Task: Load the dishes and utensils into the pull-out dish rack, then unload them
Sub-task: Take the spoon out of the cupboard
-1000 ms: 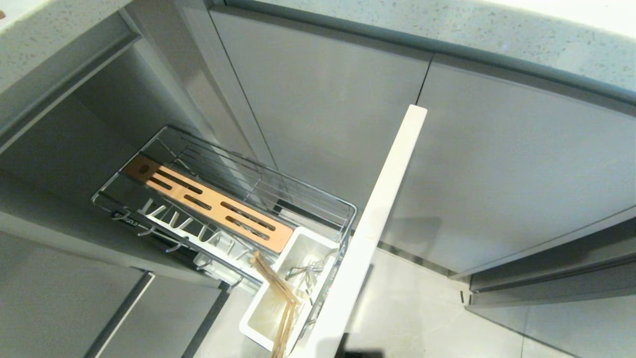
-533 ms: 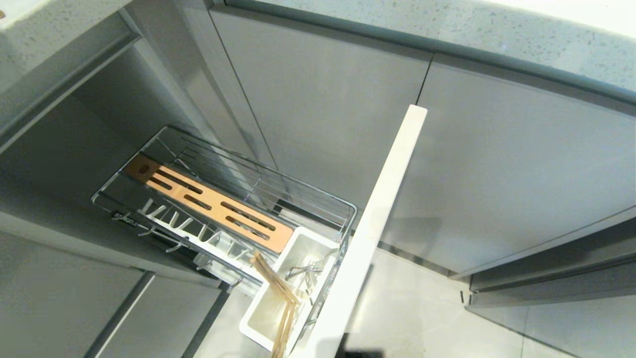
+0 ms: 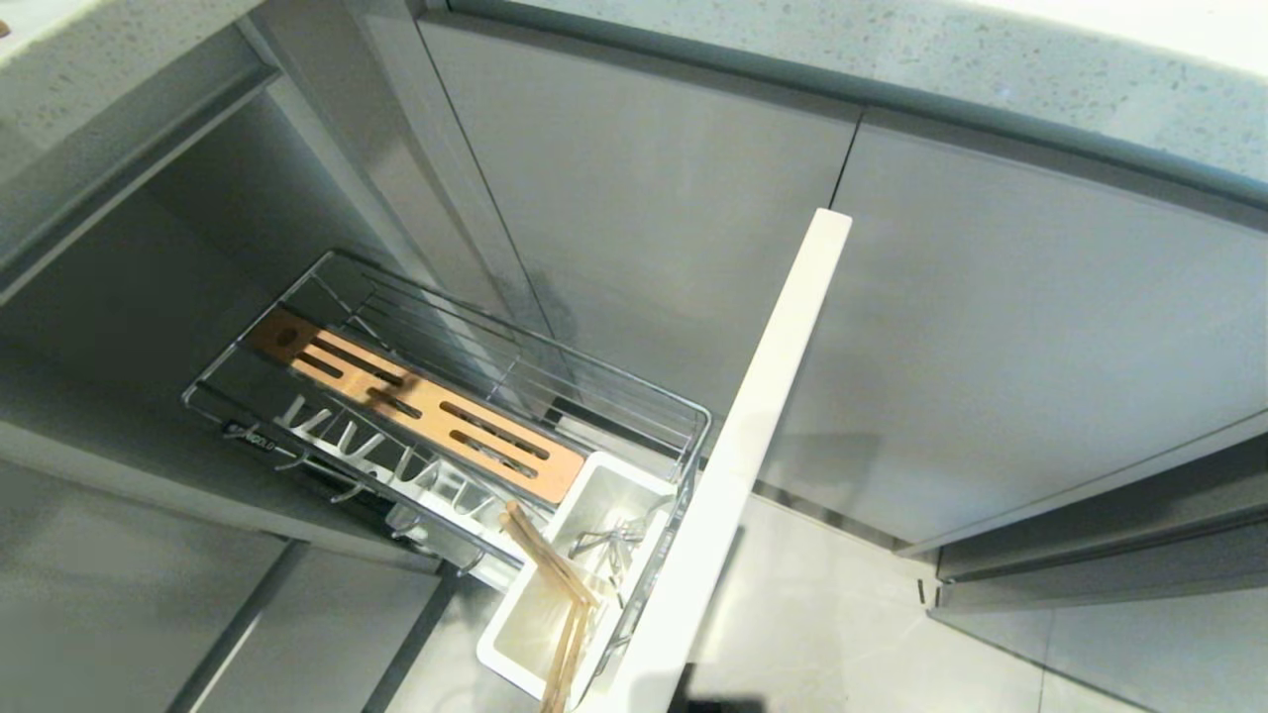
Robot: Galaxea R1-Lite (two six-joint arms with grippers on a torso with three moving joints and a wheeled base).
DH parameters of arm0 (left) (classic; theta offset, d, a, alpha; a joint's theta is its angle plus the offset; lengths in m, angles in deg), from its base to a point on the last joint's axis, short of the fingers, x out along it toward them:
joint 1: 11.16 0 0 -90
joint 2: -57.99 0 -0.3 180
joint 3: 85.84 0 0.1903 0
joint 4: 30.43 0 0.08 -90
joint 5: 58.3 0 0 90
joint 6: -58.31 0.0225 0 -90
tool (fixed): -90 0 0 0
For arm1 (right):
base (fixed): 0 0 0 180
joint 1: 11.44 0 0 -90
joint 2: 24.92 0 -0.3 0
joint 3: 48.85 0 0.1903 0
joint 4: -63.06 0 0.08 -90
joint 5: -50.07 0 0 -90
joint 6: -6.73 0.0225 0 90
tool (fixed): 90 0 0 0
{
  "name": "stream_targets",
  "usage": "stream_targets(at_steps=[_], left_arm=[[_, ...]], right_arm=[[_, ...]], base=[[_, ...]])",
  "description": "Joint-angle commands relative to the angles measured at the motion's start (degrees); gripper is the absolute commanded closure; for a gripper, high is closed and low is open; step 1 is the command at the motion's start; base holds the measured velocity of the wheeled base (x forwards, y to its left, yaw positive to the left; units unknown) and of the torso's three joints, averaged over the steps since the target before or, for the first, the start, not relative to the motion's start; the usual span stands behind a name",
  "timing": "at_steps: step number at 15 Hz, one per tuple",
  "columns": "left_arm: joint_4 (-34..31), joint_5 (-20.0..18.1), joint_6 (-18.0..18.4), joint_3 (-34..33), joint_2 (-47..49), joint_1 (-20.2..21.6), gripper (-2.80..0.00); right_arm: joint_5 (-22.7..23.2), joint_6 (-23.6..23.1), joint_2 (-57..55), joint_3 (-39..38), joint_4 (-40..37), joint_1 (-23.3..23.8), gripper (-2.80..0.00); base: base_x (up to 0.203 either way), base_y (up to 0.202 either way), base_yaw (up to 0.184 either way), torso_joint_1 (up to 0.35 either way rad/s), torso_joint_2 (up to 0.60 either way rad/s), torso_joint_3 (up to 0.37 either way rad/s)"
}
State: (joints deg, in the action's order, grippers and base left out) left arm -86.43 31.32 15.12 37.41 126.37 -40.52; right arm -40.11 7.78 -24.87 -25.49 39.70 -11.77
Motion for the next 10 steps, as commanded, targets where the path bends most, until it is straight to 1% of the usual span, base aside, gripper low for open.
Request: stream_targets(at_steps=[1,4,7,8,10], left_arm=[[-0.6,0.1,0.5,-1.8,1.9,-3.9,0.0],[-3.3,0.2,0.7,-3.0,3.6,-9.3,0.0],[-6.6,0.3,0.7,-3.2,5.3,-13.4,0.0],[-7.6,0.9,0.6,-3.1,6.1,-15.1,0.0],[-10.5,5.1,0.6,-3.1,8.1,-19.5,0.0]], right_arm=[[0.0,0.0,0.0,-0.1,0.0,0.0,0.0],[0.0,0.0,0.0,-0.1,0.0,0.0,0.0],[0.0,0.0,0.0,-0.1,0.0,0.0,0.0],[0.0,0.0,0.0,-0.1,0.0,0.0,0.0],[0.0,0.0,0.0,-0.1,0.0,0.0,0.0]], base=[[0.0,0.0,0.0,0.0,0.0,0.0],[0.0,0.0,0.0,0.0,0.0,0.0],[0.0,0.0,0.0,0.0,0.0,0.0],[0.0,0.0,0.0,0.0,0.0,0.0],[0.0,0.0,0.0,0.0,0.0,0.0]])
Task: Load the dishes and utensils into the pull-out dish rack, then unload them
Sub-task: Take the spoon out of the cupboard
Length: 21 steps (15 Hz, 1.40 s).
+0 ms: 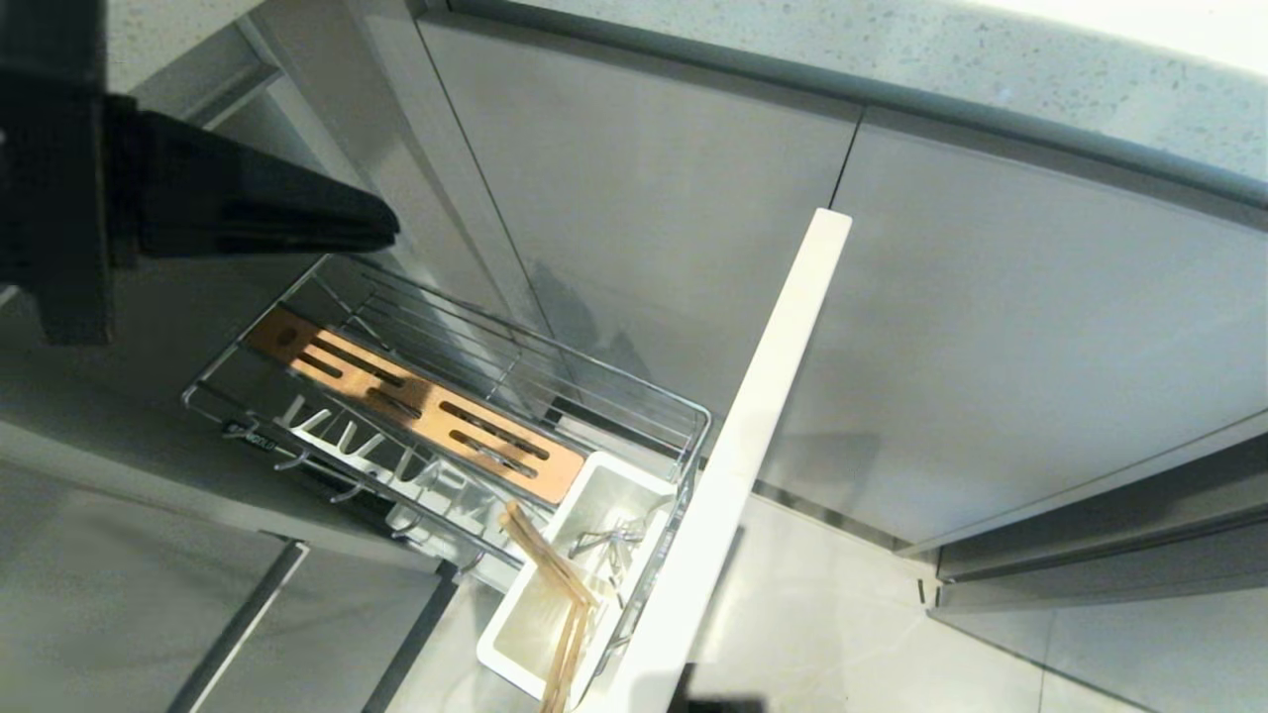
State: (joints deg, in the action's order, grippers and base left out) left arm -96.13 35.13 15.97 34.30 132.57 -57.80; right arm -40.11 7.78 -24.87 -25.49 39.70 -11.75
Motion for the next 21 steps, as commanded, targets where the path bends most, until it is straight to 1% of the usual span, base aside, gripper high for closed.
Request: stream_targets(at_steps=[1,2,3,4,5,6,7,8,12,14,16,19,21], left_arm=[[-2.3,4.4,-0.5,-0.1,2.9,-4.9,0.0],[-3.5,8.0,-0.8,-0.5,4.3,-7.2,0.0],[-4.0,11.6,-1.7,-1.5,6.1,-8.4,0.0],[-4.2,14.0,-3.1,-1.8,7.8,-8.8,0.0],[-4.4,15.6,-4.4,-2.0,8.9,-9.1,0.0],[-4.4,16.3,-6.6,-2.2,10.1,-9.5,0.0],[-5.1,16.5,-9.0,-2.4,10.7,-10.1,0.0],[-7.2,16.6,-10.0,-2.6,11.6,-10.9,0.0],[-8.7,16.7,-10.5,-2.8,13.4,-14.1,0.0],[-10.6,16.7,-11.9,-2.0,14.8,-14.4,0.0],[-12.3,16.7,-14.5,-1.0,16.5,-15.7,0.0],[-13.9,17.5,-19.8,0.7,19.1,-16.8,0.0],[-14.2,18.3,-21.9,0.4,20.4,-16.9,0.0]], right_arm=[[0.0,0.0,0.0,-0.1,0.0,0.0,0.0],[0.0,0.0,0.0,-0.1,0.0,0.0,0.0],[0.0,0.0,0.0,-0.1,0.0,0.0,0.0],[0.0,0.0,0.0,-0.1,0.0,0.0,0.0],[0.0,0.0,0.0,-0.1,0.0,0.0,0.0],[0.0,0.0,0.0,-0.1,0.0,0.0,0.0],[0.0,0.0,0.0,-0.1,0.0,0.0,0.0],[0.0,0.0,0.0,-0.1,0.0,0.0,0.0],[0.0,0.0,0.0,-0.1,0.0,0.0,0.0],[0.0,0.0,0.0,-0.1,0.0,0.0,0.0],[0.0,0.0,0.0,-0.1,0.0,0.0,0.0],[0.0,0.0,0.0,-0.1,0.0,0.0,0.0],[0.0,0.0,0.0,-0.1,0.0,0.0,0.0]], base=[[0.0,0.0,0.0,0.0,0.0,0.0],[0.0,0.0,0.0,0.0,0.0,0.0],[0.0,0.0,0.0,0.0,0.0,0.0],[0.0,0.0,0.0,0.0,0.0,0.0],[0.0,0.0,0.0,0.0,0.0,0.0],[0.0,0.0,0.0,0.0,0.0,0.0],[0.0,0.0,0.0,0.0,0.0,0.0],[0.0,0.0,0.0,0.0,0.0,0.0],[0.0,0.0,0.0,0.0,0.0,0.0],[0.0,0.0,0.0,0.0,0.0,0.0],[0.0,0.0,0.0,0.0,0.0,0.0],[0.0,0.0,0.0,0.0,0.0,0.0],[0.0,0.0,0.0,0.0,0.0,0.0]])
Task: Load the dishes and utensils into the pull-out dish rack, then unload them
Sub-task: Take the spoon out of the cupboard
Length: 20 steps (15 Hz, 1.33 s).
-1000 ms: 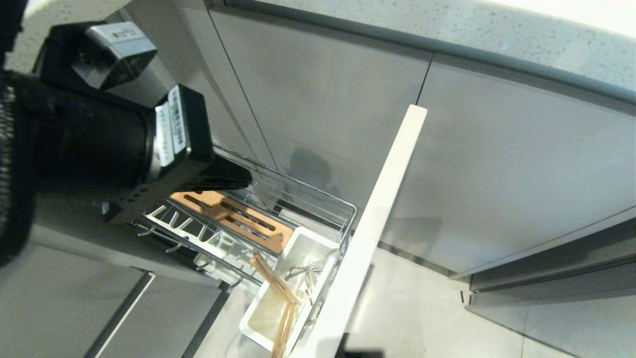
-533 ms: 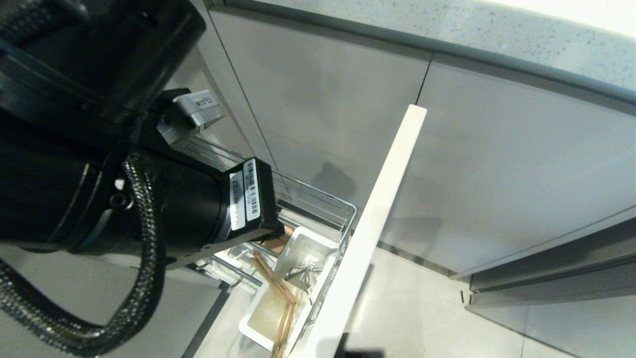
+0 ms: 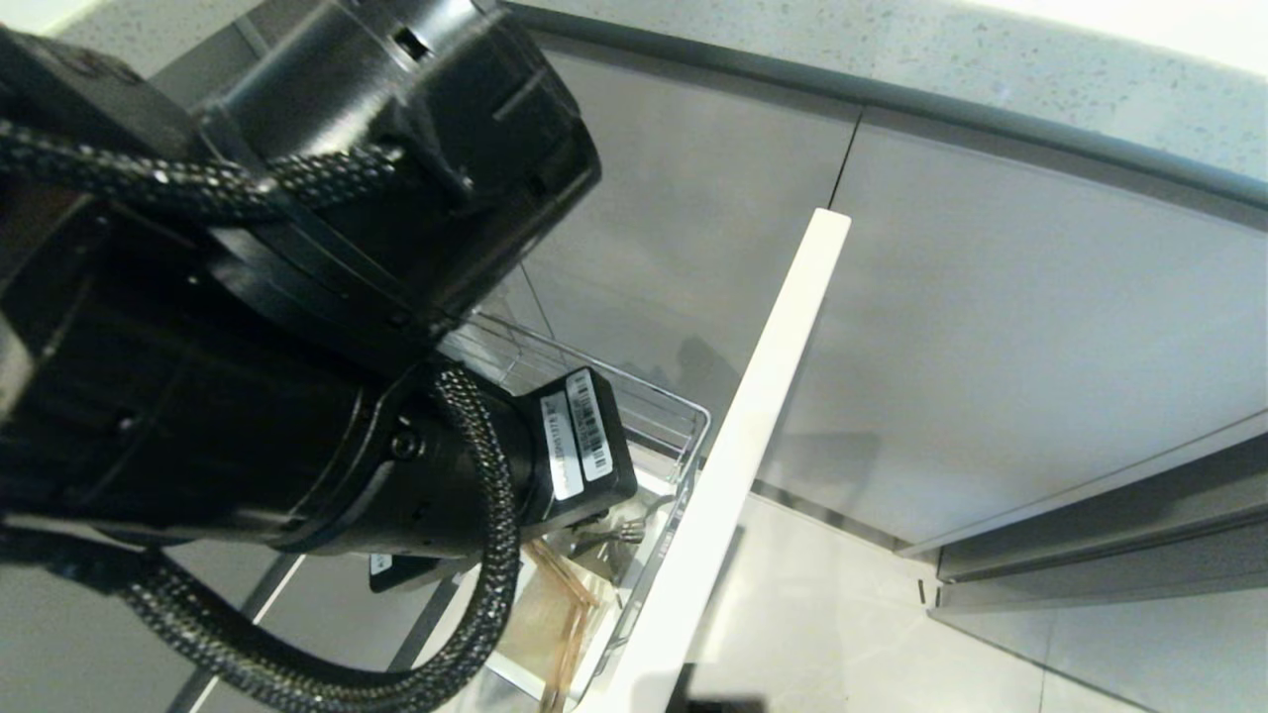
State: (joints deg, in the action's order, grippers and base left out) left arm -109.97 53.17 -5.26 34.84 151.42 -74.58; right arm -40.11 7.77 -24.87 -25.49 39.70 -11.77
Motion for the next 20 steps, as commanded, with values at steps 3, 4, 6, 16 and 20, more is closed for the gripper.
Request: stream_targets(at_steps=[3,4,6,16,20], left_arm=[[-1.9,0.2,-1.3,-1.2,2.2,-0.1,0.0],[-2.1,0.2,-1.7,-1.1,2.9,-0.1,0.0],[-3.0,0.0,-2.0,-1.4,3.3,-0.1,0.0],[-3.2,-0.4,-4.0,-1.2,4.5,-0.8,-2.8],[-3.5,-1.4,-4.1,-2.0,5.9,-0.7,-2.8]], right_arm=[[0.0,0.0,0.0,-0.1,0.0,0.0,0.0],[0.0,0.0,0.0,-0.1,0.0,0.0,0.0],[0.0,0.0,0.0,-0.1,0.0,0.0,0.0],[0.0,0.0,0.0,-0.1,0.0,0.0,0.0],[0.0,0.0,0.0,-0.1,0.0,0.0,0.0]], base=[[0.0,0.0,0.0,0.0,0.0,0.0],[0.0,0.0,0.0,0.0,0.0,0.0],[0.0,0.0,0.0,0.0,0.0,0.0],[0.0,0.0,0.0,0.0,0.0,0.0],[0.0,0.0,0.0,0.0,0.0,0.0]])
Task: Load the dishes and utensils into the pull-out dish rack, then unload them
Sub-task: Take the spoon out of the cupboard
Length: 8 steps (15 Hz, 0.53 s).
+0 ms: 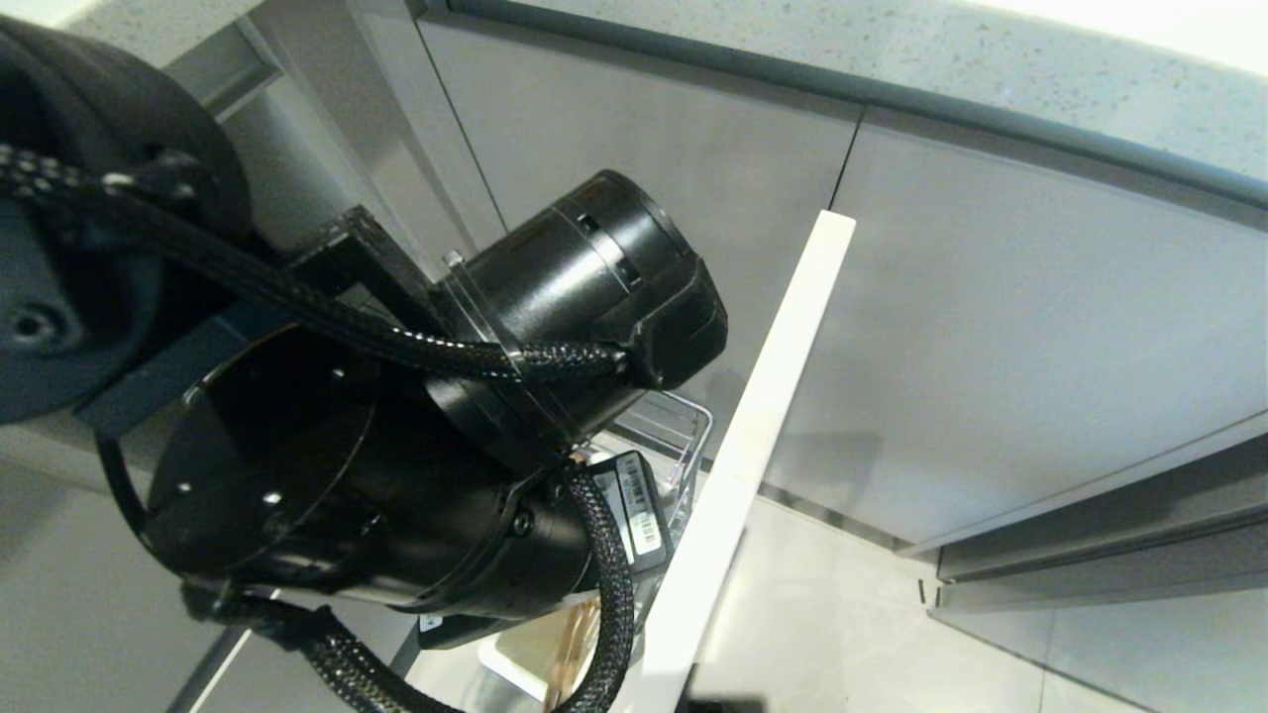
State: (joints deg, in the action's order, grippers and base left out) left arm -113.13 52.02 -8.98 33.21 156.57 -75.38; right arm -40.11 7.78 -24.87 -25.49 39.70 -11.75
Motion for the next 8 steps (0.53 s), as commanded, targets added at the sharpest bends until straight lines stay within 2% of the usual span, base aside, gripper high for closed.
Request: stream_targets(at_steps=[1,8], left_arm=[[-0.3,-0.6,-0.4,-0.6,0.8,0.1,-2.8],[-0.4,-0.8,-1.2,-3.8,0.4,0.4,-2.8]], right_arm=[[0.0,0.0,0.0,-0.1,0.0,0.0,0.0],[0.0,0.0,0.0,-0.1,0.0,0.0,0.0]], base=[[0.0,0.0,0.0,0.0,0.0,0.0],[0.0,0.0,0.0,0.0,0.0,0.0]])
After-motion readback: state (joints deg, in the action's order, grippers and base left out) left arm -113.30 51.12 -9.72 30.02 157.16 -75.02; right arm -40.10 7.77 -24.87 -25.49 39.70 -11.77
